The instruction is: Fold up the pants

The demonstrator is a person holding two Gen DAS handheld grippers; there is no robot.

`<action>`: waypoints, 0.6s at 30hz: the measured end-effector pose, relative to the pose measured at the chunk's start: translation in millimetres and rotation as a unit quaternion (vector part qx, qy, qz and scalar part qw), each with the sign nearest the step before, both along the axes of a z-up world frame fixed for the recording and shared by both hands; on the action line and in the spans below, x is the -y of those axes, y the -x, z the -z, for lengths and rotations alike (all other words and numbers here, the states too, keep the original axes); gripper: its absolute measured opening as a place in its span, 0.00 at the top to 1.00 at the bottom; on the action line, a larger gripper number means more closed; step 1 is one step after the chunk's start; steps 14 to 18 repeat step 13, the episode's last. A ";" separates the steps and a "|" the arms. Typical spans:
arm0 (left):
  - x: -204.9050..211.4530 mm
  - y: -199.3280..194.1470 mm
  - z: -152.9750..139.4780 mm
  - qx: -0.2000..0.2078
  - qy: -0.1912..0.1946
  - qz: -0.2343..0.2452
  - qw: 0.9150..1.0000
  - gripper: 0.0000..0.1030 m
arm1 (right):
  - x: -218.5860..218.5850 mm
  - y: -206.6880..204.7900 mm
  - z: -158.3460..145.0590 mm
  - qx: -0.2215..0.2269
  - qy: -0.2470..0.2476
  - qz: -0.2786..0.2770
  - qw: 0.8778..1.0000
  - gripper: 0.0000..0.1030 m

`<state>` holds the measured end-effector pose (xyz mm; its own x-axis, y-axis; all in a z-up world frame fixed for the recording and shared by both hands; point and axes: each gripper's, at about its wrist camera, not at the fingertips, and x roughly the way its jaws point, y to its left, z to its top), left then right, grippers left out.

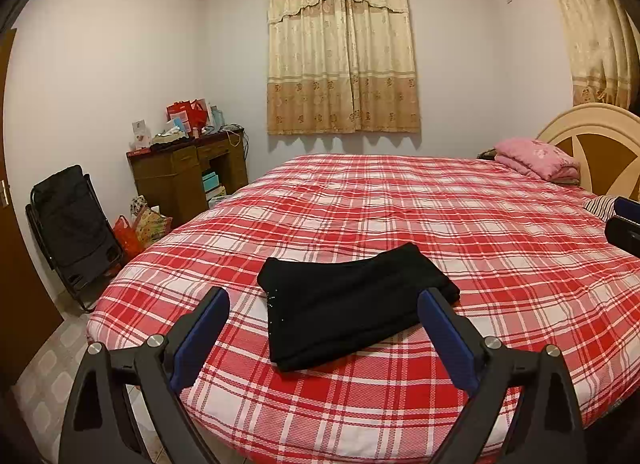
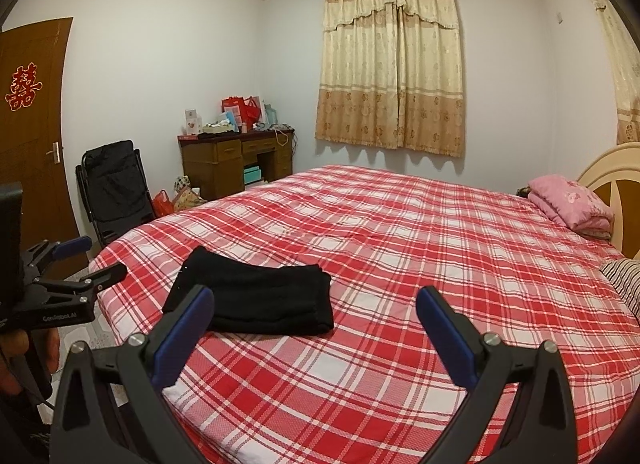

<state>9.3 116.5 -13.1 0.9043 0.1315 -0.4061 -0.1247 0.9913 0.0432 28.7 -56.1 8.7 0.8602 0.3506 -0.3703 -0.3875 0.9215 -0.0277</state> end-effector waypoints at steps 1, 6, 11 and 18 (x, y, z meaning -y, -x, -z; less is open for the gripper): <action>-0.4 0.0 0.3 0.000 0.001 0.000 1.000 0.06 | 0.2 0.6 0.5 0.001 -0.001 -0.001 1.000 0.00; -1.1 1.9 2.5 0.005 0.000 0.002 1.000 0.06 | 0.6 0.3 1.8 -0.002 0.002 -0.003 1.000 0.00; 1.8 1.7 5.8 0.004 -0.006 0.006 1.000 0.06 | -2.2 -1.0 5.3 -0.006 0.008 -0.009 1.000 0.00; 3.1 0.3 6.2 0.000 -0.008 0.012 1.000 0.06 | -3.1 -1.3 6.8 -0.008 0.011 -0.010 1.000 0.00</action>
